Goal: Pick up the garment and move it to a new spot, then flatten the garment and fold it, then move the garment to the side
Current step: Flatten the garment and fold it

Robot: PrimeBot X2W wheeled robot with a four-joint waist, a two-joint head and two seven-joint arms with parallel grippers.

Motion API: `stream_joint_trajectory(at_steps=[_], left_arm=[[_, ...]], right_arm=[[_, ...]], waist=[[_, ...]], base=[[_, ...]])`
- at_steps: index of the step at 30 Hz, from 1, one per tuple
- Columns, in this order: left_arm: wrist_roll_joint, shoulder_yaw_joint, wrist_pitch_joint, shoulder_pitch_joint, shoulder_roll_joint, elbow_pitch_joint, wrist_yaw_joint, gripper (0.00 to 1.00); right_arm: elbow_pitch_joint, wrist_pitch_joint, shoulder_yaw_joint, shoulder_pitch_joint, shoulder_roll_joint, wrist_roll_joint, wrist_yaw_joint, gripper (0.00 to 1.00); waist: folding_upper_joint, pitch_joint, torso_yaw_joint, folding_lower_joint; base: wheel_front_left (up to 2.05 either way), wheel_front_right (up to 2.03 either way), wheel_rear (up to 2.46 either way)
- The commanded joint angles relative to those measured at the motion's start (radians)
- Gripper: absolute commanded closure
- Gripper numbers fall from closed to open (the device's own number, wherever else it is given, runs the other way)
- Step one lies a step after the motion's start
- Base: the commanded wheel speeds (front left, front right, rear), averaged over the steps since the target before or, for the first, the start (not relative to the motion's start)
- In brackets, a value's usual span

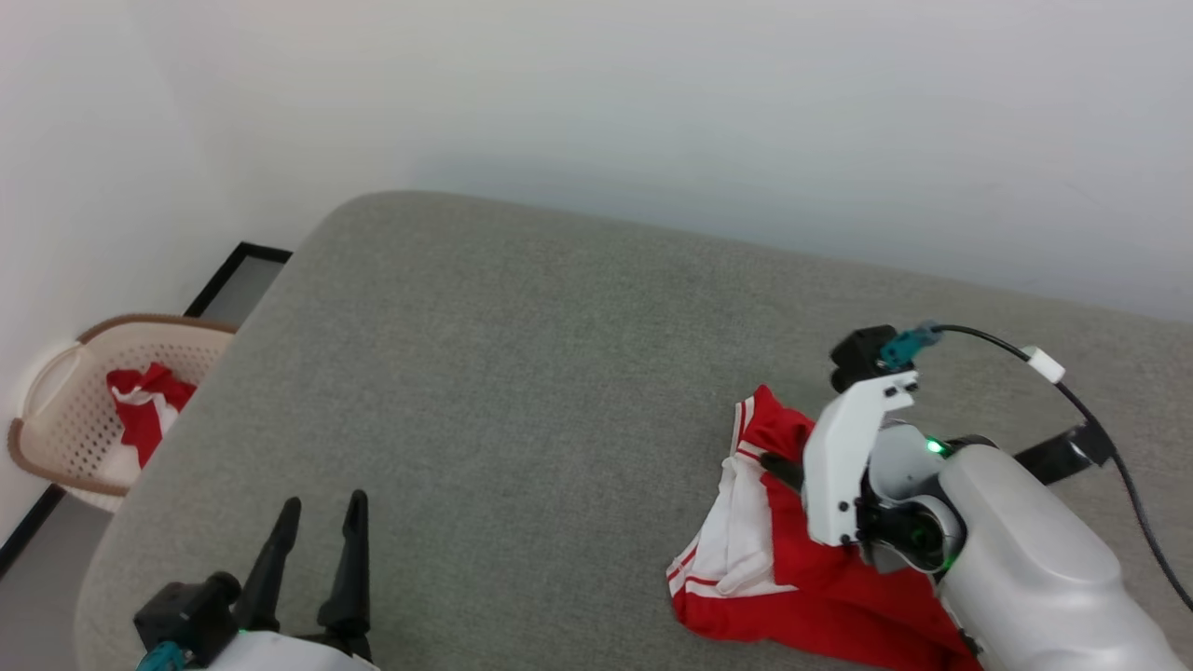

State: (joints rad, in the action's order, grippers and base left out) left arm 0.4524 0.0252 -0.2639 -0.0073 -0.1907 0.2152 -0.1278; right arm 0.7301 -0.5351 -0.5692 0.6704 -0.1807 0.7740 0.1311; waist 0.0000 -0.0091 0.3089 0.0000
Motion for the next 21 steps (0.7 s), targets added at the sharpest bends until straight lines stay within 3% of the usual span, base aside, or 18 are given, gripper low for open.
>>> stream_joint_trajectory(at_steps=[1, 2, 5, 14, 21], left_arm=[[0.009, -0.002, 0.0, -0.011, 0.003, 0.003, -0.004, 0.0], [0.009, -0.004, 0.0, -0.01, 0.003, 0.004, -0.004, 0.0], [0.011, -0.019, 0.0, -0.006, 0.003, 0.004, -0.004, 0.0], [-0.004, -0.055, 0.0, 0.006, 0.002, -0.006, -0.004, 0.0], [-0.015, -0.066, 0.0, 0.013, -0.009, -0.018, -0.004, 0.0]], right_arm=[[0.004, 0.007, -0.006, 0.012, 0.007, 0.003, -0.001, 0.52], [0.005, 0.01, -0.011, 0.018, 0.01, 0.007, -0.001, 0.26], [0.0, 0.016, -0.026, 0.034, 0.015, 0.015, -0.001, 0.0], [-0.082, 0.046, -0.05, 0.049, -0.003, 0.077, -0.001, 0.0], [-0.185, 0.104, -0.057, 0.02, -0.064, 0.102, -0.001, 0.0]], waist=[[0.0, 0.009, 0.007, 0.0], [0.0, 0.011, 0.007, 0.0], [0.0, 0.013, -0.003, 0.0], [0.0, 0.006, -0.072, 0.0], [0.0, -0.011, -0.143, 0.0]], base=[[0.0, 0.0, 0.0], [0.0, 0.0, 0.0], [0.0, 0.0, 0.0], [0.0, 0.0, 0.0], [0.0, 0.0, 0.0]])
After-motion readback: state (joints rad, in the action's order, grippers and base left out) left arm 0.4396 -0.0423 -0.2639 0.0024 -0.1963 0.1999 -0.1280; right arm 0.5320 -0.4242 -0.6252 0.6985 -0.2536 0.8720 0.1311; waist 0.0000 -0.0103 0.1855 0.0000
